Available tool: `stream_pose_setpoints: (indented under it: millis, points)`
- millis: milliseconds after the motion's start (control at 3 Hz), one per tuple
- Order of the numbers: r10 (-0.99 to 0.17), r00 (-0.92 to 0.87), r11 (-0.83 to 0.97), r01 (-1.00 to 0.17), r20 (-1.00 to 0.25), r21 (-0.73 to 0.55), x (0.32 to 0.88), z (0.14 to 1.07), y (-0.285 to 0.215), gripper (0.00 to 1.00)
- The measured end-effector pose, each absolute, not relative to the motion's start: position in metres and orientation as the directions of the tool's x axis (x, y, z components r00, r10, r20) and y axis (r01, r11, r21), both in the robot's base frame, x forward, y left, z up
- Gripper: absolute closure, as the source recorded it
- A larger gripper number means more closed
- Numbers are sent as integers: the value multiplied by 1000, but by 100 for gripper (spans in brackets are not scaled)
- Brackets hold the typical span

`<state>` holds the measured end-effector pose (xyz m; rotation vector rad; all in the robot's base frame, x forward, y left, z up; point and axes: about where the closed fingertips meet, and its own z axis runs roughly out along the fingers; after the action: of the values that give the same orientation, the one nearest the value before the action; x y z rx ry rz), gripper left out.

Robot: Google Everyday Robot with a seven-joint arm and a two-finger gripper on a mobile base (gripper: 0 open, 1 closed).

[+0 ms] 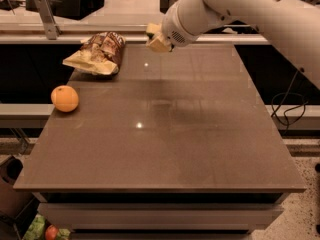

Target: Move sponge near brown chip bag

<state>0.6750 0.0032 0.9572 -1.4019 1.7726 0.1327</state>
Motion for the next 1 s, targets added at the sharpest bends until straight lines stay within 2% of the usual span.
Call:
stream_pose_setpoints:
  millis: [333, 1000]
  points:
    - [-718, -5, 357, -861, -696, -363, 689, 935, 37, 100]
    - [-679, -14, 386, -857, -734, -342, 722, 900, 73, 100]
